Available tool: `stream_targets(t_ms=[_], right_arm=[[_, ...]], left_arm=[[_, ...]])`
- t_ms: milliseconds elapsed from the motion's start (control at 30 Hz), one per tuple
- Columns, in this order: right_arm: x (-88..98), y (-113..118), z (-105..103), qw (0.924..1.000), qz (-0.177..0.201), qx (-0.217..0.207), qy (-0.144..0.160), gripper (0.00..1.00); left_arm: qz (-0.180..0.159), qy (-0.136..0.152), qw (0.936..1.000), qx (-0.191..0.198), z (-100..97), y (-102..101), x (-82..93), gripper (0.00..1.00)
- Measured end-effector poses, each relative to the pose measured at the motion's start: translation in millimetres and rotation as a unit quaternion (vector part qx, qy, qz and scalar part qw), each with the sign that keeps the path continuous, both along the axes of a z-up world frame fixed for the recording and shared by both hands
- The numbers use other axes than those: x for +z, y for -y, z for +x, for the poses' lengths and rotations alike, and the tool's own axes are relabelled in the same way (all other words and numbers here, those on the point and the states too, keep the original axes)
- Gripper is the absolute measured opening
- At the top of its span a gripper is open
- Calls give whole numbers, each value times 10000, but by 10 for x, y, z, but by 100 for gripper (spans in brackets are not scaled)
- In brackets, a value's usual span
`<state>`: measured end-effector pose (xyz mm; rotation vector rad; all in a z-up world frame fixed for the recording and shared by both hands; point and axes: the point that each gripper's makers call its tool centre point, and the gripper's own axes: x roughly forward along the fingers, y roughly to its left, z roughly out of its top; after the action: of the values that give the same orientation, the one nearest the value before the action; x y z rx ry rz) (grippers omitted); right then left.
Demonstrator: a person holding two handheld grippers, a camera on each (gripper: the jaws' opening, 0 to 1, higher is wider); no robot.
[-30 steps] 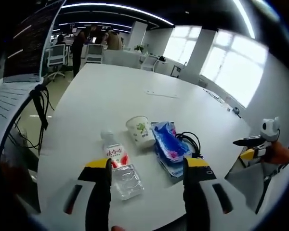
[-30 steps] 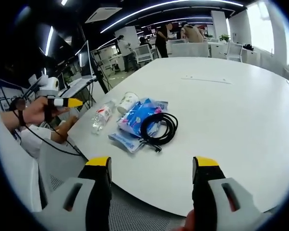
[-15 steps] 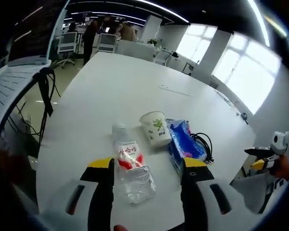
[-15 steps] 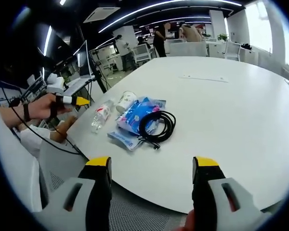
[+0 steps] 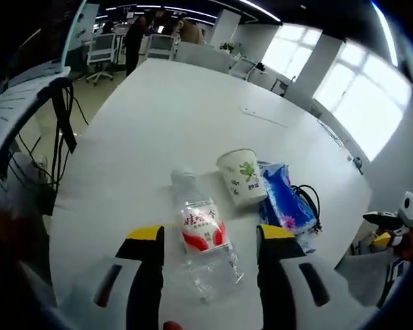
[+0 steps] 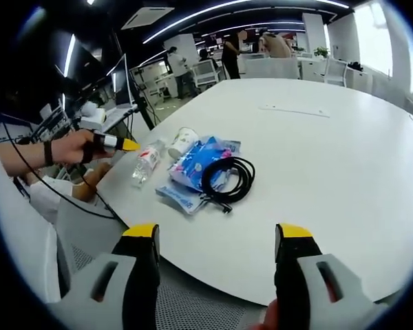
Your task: Arrange the tabletop items into an orderly group along one side of the table until the central work area is clear of visible clutter.
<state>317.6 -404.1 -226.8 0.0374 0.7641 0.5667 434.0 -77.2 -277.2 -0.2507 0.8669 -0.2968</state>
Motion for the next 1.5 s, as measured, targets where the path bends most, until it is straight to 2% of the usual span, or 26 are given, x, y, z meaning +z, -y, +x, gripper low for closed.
stream_targets(t_ms=[267, 900, 1067, 1333, 1500], right_arm=[[-9, -5, 28, 10000, 0, 18, -55, 67], [-6, -57, 86, 9999, 7, 111, -107, 67], [-16, -54, 94, 9999, 18, 99, -111, 67], [-52, -61, 79, 9998, -7, 135, -137, 67], [-55, -61, 86, 9998, 9, 125, -127, 67]], left_arm=[[138, -332, 9994, -4, 40, -11, -170, 54], [82, -782, 9969, 37, 154, 73, -410, 51], [70, -789, 9969, 13, 127, 99, -418, 44], [35, -883, 9960, 86, 109, 69, -427, 40], [103, -829, 9965, 66, 51, 25, -411, 38]])
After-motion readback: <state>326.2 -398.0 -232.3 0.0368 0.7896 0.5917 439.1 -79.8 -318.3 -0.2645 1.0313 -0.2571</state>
